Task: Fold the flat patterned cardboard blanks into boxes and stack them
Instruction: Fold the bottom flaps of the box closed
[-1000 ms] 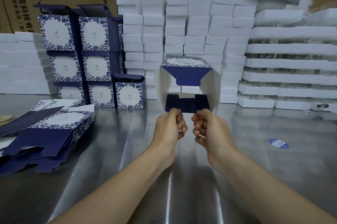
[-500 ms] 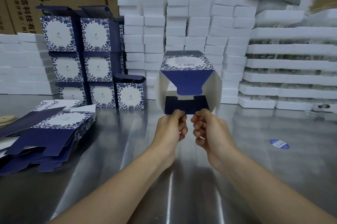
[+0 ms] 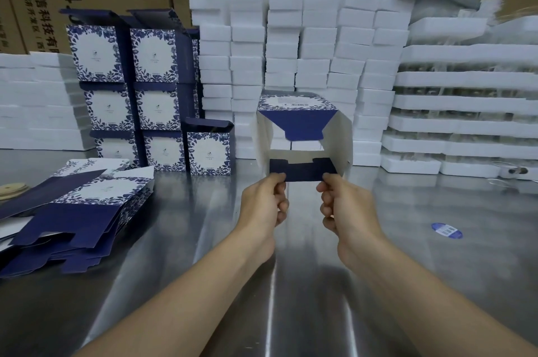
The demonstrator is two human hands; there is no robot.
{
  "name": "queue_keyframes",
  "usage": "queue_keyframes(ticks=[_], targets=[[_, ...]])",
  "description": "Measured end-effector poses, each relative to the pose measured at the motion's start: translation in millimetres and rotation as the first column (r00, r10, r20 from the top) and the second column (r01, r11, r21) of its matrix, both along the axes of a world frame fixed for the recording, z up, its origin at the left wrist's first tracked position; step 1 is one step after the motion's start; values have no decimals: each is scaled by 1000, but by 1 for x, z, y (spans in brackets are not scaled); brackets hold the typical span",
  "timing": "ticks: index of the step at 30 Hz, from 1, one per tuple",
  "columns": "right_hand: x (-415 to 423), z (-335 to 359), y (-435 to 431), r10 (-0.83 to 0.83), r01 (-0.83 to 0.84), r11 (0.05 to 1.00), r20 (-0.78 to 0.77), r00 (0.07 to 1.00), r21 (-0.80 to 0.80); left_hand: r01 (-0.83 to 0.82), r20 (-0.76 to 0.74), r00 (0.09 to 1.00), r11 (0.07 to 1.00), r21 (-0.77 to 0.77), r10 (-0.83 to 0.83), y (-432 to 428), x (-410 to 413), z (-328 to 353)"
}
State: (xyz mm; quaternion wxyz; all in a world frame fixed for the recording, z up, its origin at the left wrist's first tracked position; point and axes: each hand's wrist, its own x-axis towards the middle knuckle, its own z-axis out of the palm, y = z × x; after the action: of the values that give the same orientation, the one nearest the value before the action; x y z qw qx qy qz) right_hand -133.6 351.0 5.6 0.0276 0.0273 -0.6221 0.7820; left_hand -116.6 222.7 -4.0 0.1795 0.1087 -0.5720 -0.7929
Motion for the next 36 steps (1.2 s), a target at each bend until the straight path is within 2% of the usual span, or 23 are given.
queue_keyframes(ticks=[9, 16, 21, 24, 26, 30, 32, 36], targets=[[-5, -2, 1, -85, 83, 993, -11, 996, -83, -20, -1, 1000, 1000, 23, 20, -2, -2, -2], [-3, -1, -1, 84, -78, 994, 75, 994, -77, -46, -45, 998, 999, 19, 47, -7, -4, 0], [-3, -1, 0, 124, -113, 988, 92, 988, -108, -37, -62, 997, 999, -34, 35, -3, 1, 2], [-1, -3, -2, 237, -232, 970, 69, 969, -69, -5, -80, 997, 993, -117, -5, 3, 3, 4], [1, -3, -3, 265, -266, 964, 75, 961, -1, -55, -91, 995, 982, -182, 38, 4, 2, 2], [-2, -2, 1, 57, -65, 980, 47, 997, 190, -178, -62, 984, 945, -275, 167, -6, -2, -2], [-4, 0, 5, -29, 28, 981, 2, 1000, 191, -246, -80, 969, 913, -324, 233, -11, -5, -3], [-5, 8, 9, -12, 12, 995, -6, 1000, 96, -309, -135, 950, 773, -554, 282, -18, -5, -6]])
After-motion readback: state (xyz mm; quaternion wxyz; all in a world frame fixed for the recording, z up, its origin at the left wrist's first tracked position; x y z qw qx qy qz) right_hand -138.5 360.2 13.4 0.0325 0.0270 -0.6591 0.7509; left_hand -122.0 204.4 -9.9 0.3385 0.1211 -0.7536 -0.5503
